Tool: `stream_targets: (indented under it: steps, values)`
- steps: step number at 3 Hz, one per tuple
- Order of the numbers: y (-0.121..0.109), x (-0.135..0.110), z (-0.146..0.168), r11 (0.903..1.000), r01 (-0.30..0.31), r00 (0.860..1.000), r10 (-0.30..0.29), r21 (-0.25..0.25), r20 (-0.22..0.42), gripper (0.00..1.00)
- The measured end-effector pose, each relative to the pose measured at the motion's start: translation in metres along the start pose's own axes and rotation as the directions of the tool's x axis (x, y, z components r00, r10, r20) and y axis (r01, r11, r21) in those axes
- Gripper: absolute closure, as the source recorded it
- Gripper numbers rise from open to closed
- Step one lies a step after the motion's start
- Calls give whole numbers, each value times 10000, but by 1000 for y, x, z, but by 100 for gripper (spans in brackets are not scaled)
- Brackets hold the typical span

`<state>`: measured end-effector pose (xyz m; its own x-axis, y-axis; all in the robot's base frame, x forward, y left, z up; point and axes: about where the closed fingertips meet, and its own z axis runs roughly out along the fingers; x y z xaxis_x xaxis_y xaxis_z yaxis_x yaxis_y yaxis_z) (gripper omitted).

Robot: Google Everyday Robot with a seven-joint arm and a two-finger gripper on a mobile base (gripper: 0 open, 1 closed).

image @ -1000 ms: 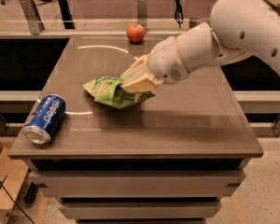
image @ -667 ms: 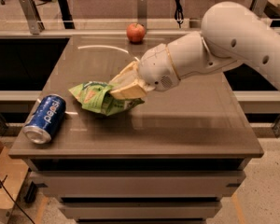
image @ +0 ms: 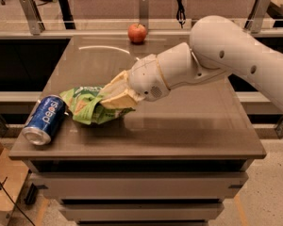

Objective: Move green rice chip bag near pepsi can

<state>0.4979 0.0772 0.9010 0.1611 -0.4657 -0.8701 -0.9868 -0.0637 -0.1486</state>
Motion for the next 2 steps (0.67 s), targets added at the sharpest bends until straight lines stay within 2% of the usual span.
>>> stream_targets:
  steps: [1, 2]
  values:
    - [-3, 6, 12, 10000, -58, 10000, 58, 58, 1, 13]
    - [-2, 4, 13, 10000, -28, 10000, 28, 30, 0, 0]
